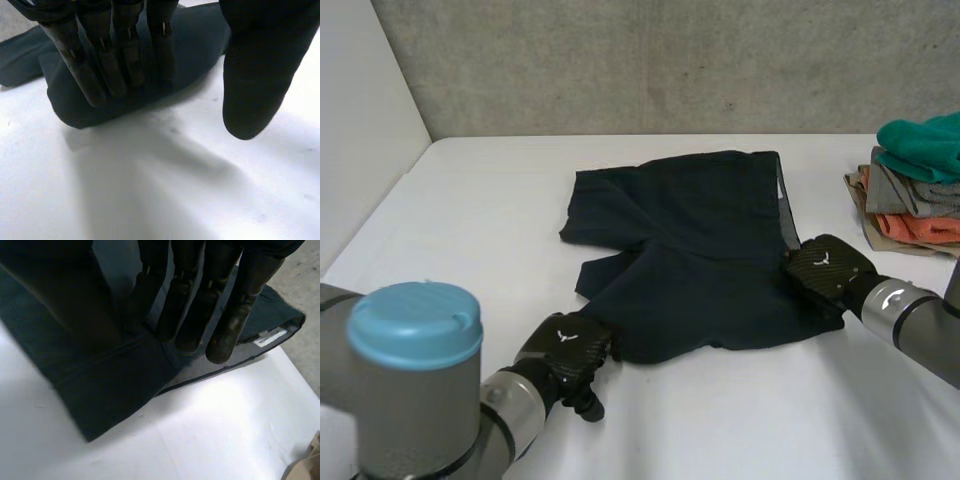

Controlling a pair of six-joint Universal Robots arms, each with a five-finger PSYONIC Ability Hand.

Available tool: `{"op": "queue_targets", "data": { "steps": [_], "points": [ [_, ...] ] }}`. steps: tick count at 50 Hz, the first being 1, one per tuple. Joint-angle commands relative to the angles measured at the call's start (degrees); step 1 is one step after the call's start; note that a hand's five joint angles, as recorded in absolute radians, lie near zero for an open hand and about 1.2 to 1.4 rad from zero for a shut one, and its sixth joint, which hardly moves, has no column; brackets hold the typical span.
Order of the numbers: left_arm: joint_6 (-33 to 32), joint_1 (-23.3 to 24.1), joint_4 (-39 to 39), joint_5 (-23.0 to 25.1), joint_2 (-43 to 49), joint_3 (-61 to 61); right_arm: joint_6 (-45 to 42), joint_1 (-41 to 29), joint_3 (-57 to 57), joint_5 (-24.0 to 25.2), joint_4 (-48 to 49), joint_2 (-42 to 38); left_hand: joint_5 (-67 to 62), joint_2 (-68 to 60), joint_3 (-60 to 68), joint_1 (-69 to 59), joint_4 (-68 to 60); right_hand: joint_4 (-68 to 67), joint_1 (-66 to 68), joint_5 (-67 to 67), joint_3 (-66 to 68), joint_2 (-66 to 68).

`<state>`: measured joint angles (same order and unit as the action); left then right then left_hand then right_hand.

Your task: Fold the laundry.

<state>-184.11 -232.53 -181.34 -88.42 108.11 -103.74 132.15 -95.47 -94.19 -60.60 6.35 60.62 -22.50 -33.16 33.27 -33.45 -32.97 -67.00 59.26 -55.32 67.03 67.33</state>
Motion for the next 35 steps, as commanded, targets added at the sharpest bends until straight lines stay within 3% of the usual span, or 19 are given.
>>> {"op": "queue_targets", "data": {
  "steps": [1, 10, 21, 27, 29, 35],
  "points": [
    [-1.0, -2.3, -5.1, -0.3, 7.0, 4.4, 1.5, -0.2, 0.1, -1.2, 3.0, -1.3, 0.9, 1.6, -1.7, 1.9, 1.4, -13.0, 20.7, -14.7, 13.0, 12.7],
    [-2.0, -2.3, -11.9, -2.7, 12.0, 10.1, 3.3, -0.3, -2.1, -1.4, 3.0, -0.8, 0.7, 1.4, -1.5, 1.7, 1.2, -13.0, 20.7, -14.7, 13.0, 12.7],
    [-11.6, -2.4, -14.0, -3.8, 18.9, 17.3, 5.6, -1.8, -2.8, -2.1, 3.0, -0.7, -0.3, 0.4, -0.5, 0.7, 0.2, -13.0, 20.7, -14.7, 13.0, 12.7],
    [-13.4, -2.4, -15.4, -3.8, 22.1, 20.3, 9.1, -1.8, -2.6, -4.7, 2.2, -0.5, -9.0, -8.3, 8.2, -8.0, -8.5, -11.9, 19.6, -13.6, 11.9, 11.6],
    [-13.5, -2.4, -16.9, -3.8, 23.0, 21.3, 11.4, -1.7, -2.1, -5.5, 0.9, 0.2, -17.7, -17.0, 16.9, -16.7, -17.2, 19.7, -12.0, 18.0, -19.8, -20.0],
    [-14.7, -2.5, -22.8, -3.8, 23.6, 22.2, 14.5, -1.4, -1.1, -5.4, -3.4, 3.0, -41.8, -41.1, 41.0, -40.8, -41.3, 37.7, -30.0, 36.0, -37.7, -38.0]
  ]
}}
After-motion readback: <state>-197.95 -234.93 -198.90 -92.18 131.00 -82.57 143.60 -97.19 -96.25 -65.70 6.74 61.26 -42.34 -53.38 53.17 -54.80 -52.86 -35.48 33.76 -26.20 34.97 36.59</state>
